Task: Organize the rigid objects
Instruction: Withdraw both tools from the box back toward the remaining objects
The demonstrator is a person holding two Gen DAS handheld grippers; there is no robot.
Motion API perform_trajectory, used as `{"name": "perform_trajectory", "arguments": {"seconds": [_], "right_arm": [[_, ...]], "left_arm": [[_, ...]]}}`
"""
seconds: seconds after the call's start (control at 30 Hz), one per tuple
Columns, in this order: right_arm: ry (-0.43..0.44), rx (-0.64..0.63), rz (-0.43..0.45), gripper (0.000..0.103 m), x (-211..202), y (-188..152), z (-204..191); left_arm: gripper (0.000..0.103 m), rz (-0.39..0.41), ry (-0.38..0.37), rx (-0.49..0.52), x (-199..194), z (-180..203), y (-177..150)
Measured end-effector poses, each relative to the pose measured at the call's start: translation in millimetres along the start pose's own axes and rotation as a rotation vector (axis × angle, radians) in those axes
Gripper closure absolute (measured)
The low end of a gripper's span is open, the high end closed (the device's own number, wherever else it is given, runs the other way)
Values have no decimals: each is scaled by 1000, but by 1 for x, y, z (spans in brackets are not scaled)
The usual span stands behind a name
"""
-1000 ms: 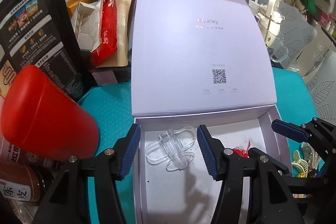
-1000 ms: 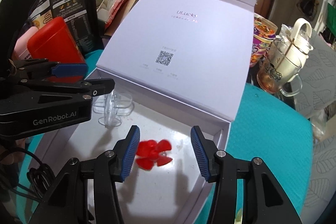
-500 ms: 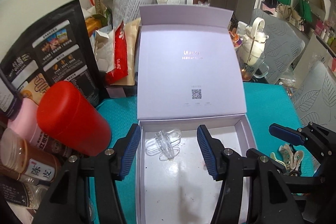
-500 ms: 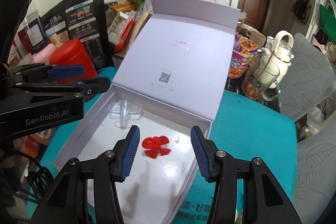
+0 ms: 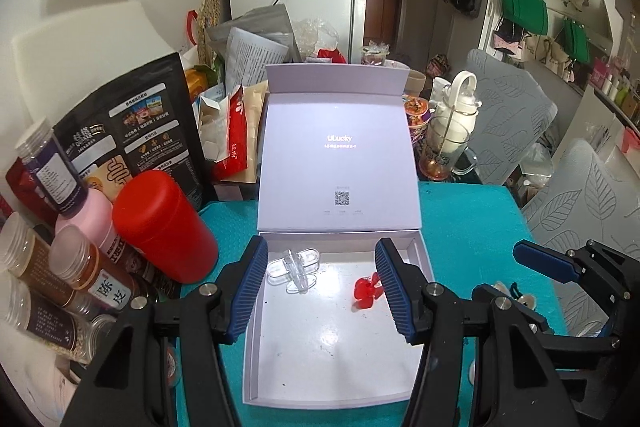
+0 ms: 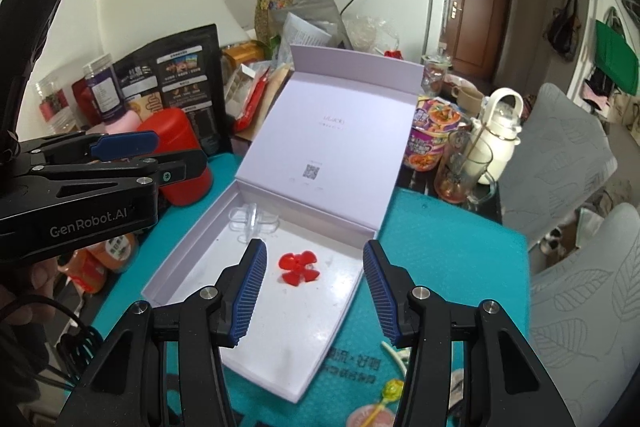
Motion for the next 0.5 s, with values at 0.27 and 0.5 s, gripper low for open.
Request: {"name": "perform_trajectory", "arguments": {"seconds": [0.27, 0.5], "right_arm": [[24, -18, 30, 53, -32, -15, 2], [62, -48, 48, 53, -60, -32, 10]], "left_arm": [[48, 21, 30, -26, -35, 20, -15], [48, 27, 70, -57, -58, 41, -30]]}}
Point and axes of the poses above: each gripper's, at about its wrist camera, not at the fingertips, and x roughly the way its jaws point, z to its right, y to its top, the point moved 4 cm from there along x, roughly the way its jaws point
